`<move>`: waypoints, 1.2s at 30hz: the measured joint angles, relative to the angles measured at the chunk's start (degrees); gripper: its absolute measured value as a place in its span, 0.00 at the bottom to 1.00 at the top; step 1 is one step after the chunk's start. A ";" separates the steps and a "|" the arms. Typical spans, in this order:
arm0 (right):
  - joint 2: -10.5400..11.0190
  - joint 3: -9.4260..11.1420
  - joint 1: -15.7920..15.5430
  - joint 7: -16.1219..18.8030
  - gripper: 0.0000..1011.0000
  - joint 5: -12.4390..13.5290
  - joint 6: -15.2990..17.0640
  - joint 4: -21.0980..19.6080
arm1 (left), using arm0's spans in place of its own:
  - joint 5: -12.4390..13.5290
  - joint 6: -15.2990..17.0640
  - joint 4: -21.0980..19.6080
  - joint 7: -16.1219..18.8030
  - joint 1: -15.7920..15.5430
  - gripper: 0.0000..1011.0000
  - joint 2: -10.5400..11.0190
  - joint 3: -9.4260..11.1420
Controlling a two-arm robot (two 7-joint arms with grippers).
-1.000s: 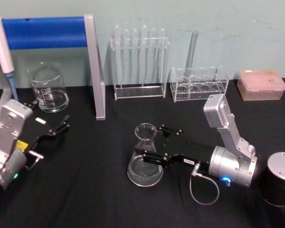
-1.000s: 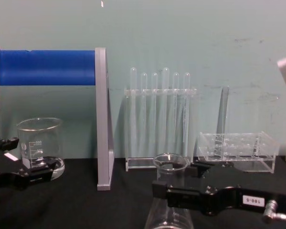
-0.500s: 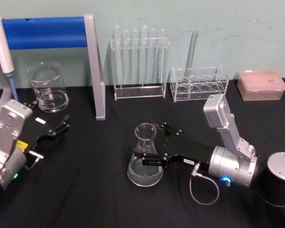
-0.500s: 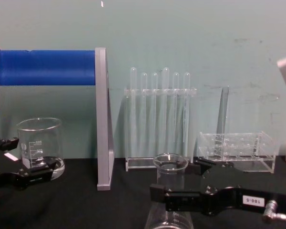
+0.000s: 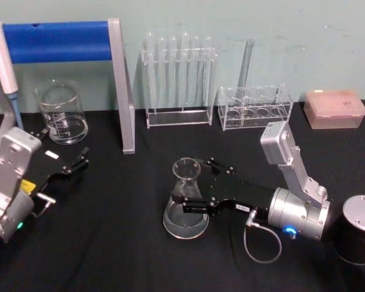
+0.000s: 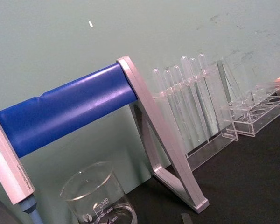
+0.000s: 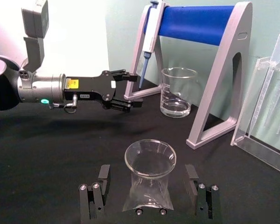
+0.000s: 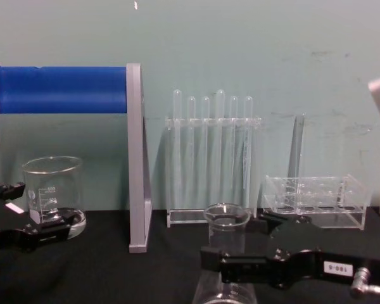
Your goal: Grasp the erlenmeyer flask with one hand, shake it three times, then place it back.
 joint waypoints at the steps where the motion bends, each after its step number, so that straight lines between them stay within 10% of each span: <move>1: 0.08 -0.03 -0.02 0.07 0.99 -0.07 -0.01 -0.06 | 0.00 0.00 0.00 0.00 0.00 0.99 0.00 0.00; 12: 3.16 1.08 -2.96 -0.15 0.99 0.39 0.52 -3.94 | 0.00 0.00 0.00 0.00 0.00 0.99 0.00 0.00; 25: 7.63 7.97 -11.75 -7.87 0.99 1.33 1.59 -10.82 | 0.00 0.00 0.00 0.00 0.00 0.99 0.00 0.00; 36: 1.43 15.94 -16.89 -24.85 0.99 -2.08 -2.17 -12.97 | 0.00 0.00 0.00 0.00 0.00 0.99 0.00 0.00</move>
